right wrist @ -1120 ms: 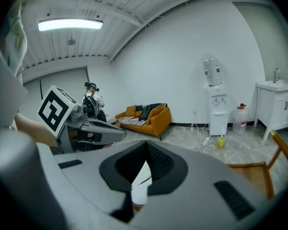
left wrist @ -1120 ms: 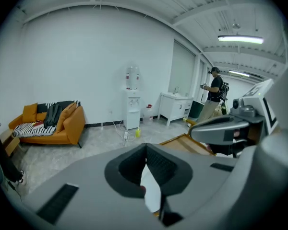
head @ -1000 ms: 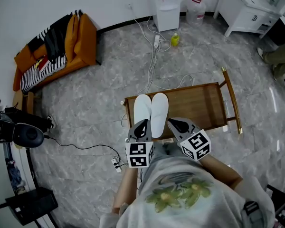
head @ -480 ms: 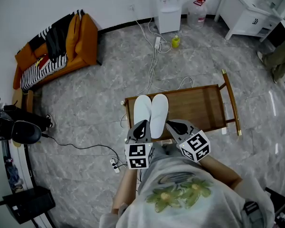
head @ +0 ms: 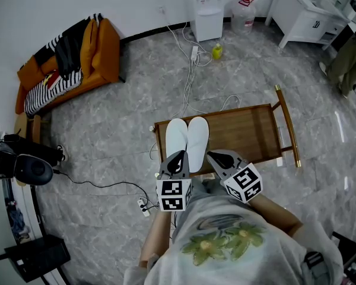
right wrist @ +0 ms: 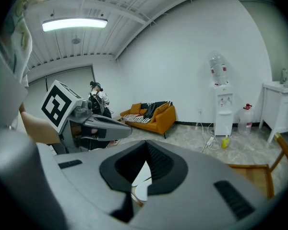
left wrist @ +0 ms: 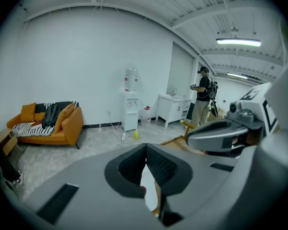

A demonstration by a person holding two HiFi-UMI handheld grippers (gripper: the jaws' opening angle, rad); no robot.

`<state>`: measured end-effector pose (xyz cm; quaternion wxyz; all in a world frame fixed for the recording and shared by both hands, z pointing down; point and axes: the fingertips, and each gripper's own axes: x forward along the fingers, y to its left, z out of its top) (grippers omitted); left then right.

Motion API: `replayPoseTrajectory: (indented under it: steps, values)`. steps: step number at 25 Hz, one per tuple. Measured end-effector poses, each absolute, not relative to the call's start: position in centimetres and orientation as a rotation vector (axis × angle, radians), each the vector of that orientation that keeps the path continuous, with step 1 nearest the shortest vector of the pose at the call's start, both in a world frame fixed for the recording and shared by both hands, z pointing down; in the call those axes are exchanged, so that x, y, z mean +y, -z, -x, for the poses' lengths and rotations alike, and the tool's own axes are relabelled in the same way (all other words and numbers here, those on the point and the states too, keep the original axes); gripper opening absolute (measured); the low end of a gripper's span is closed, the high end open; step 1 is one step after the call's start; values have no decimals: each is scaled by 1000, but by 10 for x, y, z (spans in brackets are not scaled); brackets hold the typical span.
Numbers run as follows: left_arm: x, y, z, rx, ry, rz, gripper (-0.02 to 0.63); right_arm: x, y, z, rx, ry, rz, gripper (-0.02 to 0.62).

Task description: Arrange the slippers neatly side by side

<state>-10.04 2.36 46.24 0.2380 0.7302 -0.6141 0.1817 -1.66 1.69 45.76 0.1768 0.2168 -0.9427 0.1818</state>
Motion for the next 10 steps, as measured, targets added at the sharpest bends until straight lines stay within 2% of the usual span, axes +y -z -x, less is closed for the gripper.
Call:
replayPoseTrajectory:
  steps: [10]
  values:
    - [36, -469, 97, -1666, -515, -1999, 15, 29, -466, 13, -2661, -520, -602, 6]
